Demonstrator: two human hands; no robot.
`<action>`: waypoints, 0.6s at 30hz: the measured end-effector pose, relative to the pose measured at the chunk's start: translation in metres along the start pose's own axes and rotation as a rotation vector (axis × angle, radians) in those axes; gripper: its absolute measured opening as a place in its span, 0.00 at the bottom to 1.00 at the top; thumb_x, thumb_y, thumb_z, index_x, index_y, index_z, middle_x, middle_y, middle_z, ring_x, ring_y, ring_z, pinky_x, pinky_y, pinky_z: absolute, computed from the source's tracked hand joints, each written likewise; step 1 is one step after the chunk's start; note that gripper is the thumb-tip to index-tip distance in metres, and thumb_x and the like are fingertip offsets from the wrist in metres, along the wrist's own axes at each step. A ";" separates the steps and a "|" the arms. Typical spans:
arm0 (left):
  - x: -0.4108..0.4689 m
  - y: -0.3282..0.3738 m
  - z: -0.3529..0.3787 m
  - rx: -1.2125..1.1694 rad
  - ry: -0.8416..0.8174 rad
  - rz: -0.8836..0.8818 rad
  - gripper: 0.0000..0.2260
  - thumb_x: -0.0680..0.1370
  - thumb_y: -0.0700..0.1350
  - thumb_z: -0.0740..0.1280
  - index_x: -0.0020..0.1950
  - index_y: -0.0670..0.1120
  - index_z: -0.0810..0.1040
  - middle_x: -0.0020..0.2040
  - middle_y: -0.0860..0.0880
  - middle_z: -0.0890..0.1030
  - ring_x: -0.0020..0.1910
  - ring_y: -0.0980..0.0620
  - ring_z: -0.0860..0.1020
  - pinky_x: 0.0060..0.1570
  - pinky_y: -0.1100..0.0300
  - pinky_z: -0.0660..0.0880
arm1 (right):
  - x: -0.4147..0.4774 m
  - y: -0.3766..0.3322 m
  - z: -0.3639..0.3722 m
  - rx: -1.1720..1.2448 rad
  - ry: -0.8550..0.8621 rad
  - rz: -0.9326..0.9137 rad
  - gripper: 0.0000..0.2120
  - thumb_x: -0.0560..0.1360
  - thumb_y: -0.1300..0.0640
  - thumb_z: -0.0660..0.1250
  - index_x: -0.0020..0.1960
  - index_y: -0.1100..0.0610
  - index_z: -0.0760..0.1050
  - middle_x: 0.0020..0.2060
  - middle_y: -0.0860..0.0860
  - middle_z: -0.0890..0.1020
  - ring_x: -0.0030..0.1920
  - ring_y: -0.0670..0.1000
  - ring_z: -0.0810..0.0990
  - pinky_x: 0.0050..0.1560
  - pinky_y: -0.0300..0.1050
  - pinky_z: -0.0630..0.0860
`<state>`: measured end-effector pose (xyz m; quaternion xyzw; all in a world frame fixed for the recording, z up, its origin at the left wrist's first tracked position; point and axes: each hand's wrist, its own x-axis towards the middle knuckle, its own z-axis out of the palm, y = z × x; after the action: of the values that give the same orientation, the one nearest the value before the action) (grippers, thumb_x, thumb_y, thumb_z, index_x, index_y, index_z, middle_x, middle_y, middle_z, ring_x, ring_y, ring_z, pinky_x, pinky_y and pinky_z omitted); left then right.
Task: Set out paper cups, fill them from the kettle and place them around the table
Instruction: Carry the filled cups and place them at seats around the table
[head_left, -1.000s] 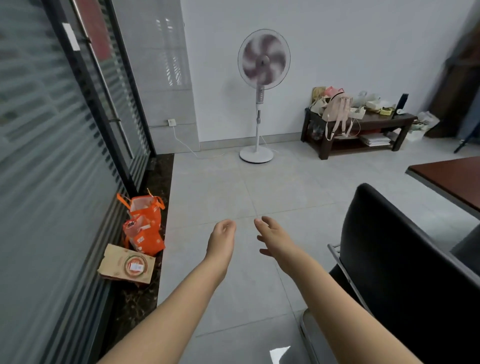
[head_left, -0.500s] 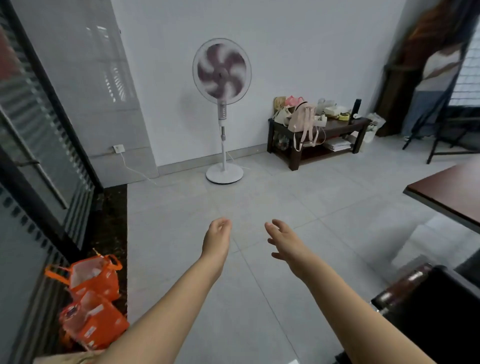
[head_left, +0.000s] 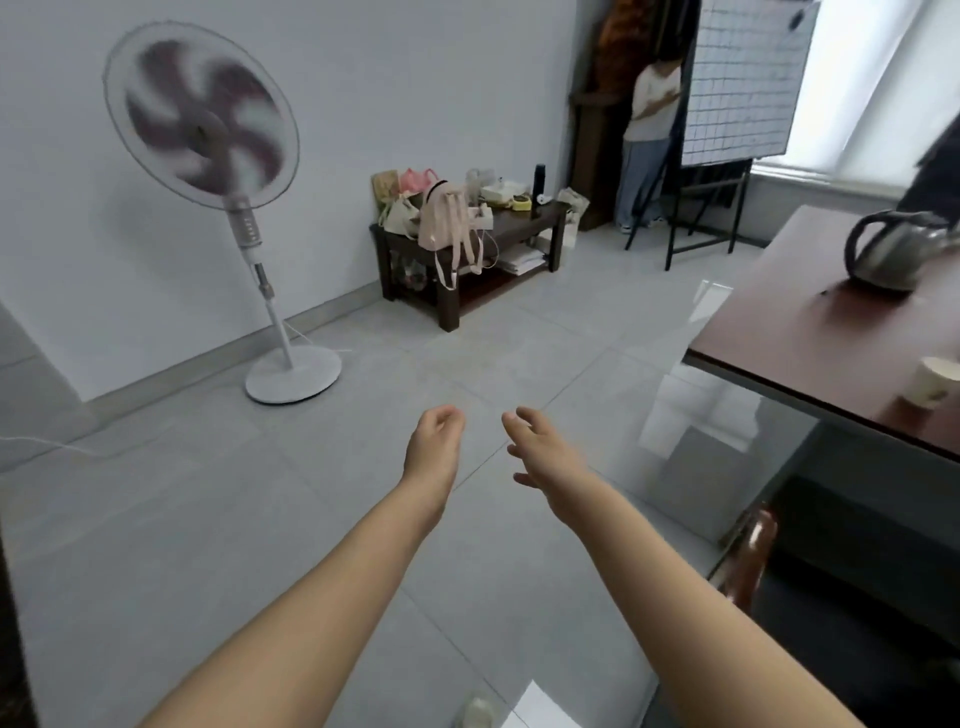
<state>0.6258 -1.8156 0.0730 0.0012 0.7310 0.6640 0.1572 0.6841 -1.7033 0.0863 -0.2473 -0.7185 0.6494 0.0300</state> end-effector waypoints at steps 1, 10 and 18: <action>0.023 0.008 0.009 -0.002 -0.014 0.005 0.12 0.80 0.50 0.59 0.61 0.49 0.72 0.62 0.51 0.75 0.63 0.52 0.72 0.66 0.47 0.69 | 0.022 -0.006 -0.005 0.010 0.013 0.006 0.26 0.80 0.44 0.56 0.74 0.52 0.59 0.61 0.46 0.70 0.59 0.50 0.73 0.60 0.48 0.73; 0.193 0.072 0.089 0.003 -0.138 0.018 0.15 0.80 0.50 0.59 0.64 0.46 0.72 0.62 0.50 0.75 0.63 0.53 0.72 0.66 0.48 0.69 | 0.188 -0.061 -0.059 0.037 0.108 0.010 0.26 0.80 0.45 0.55 0.75 0.51 0.56 0.66 0.47 0.69 0.58 0.50 0.72 0.60 0.47 0.72; 0.315 0.092 0.152 0.031 -0.269 0.031 0.14 0.81 0.49 0.60 0.65 0.47 0.70 0.64 0.50 0.74 0.64 0.52 0.72 0.66 0.50 0.69 | 0.303 -0.081 -0.107 0.029 0.189 0.104 0.25 0.80 0.44 0.55 0.74 0.51 0.60 0.70 0.51 0.68 0.66 0.52 0.70 0.56 0.46 0.71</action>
<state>0.3421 -1.5907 0.0802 0.1039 0.7135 0.6488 0.2432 0.4321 -1.4884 0.0949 -0.3442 -0.6890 0.6342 0.0676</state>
